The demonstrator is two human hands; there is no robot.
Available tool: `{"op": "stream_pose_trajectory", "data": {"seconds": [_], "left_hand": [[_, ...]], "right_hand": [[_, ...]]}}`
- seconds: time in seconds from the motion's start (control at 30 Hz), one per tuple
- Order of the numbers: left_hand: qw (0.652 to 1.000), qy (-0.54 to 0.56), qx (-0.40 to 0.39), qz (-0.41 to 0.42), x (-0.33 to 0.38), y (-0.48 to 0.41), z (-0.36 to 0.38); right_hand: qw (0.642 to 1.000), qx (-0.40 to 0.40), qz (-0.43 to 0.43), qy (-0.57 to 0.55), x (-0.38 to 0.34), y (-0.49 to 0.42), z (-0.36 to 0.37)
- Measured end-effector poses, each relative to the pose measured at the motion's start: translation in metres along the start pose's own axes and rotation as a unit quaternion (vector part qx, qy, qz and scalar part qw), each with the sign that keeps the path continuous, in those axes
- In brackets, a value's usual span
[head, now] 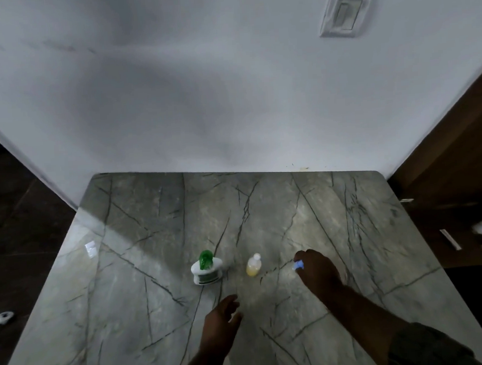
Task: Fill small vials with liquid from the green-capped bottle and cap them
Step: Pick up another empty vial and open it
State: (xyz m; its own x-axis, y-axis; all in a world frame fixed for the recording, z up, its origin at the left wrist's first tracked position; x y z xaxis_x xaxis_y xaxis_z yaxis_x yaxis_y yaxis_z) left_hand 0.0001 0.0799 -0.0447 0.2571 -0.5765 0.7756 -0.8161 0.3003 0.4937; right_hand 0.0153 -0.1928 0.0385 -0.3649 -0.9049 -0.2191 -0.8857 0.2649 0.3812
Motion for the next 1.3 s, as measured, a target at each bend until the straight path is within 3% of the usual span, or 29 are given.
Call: {"op": "stream_pose_trajectory", "data": {"seconds": [0.37, 0.63, 0.9, 1.0, 1.1, 1.3], "left_hand": [[0.984, 0.046, -0.022, 0.169, 0.042, 0.019, 0.001], [0.993, 0.041, 0.03, 0.103, 0.021, 0.029, -0.017], [0.998, 0.033, 0.035, 0.045, 0.003, 0.023, -0.026], [0.998, 0.01, 0.033, 0.051, 0.005, 0.02, -0.026], [0.999, 0.006, 0.018, 0.043, 0.007, 0.017, -0.022], [0.999, 0.011, 0.013, 0.027, 0.003, 0.011, -0.02]], "right_hand": [[0.983, -0.042, -0.176, -0.015, -0.117, 0.054, 0.001], [0.981, -0.092, -0.165, -0.035, -0.154, 0.047, 0.012], [0.941, -0.187, -0.275, -0.06, -0.171, 0.034, 0.022], [0.952, -0.177, -0.231, -0.092, -0.168, 0.03, 0.027], [0.974, -0.141, -0.17, -0.043, -0.162, 0.025, 0.03], [0.915, -0.216, -0.339, -0.046, -0.163, 0.024, 0.016]]}}
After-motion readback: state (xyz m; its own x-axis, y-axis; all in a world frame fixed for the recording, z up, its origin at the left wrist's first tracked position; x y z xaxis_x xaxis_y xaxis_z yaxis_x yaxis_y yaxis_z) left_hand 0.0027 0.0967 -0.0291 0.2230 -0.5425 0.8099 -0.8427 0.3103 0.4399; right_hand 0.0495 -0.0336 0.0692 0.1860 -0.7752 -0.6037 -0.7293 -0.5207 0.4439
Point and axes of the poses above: each hand's wrist, its own y-axis away from the middle knuckle, its own z-axis out of the palm, x = y × z, the point moved 4 cm from there along -y, towards the middle knuckle, and after that the axes turned 7 degrees about -x, right-handed, at the moved point
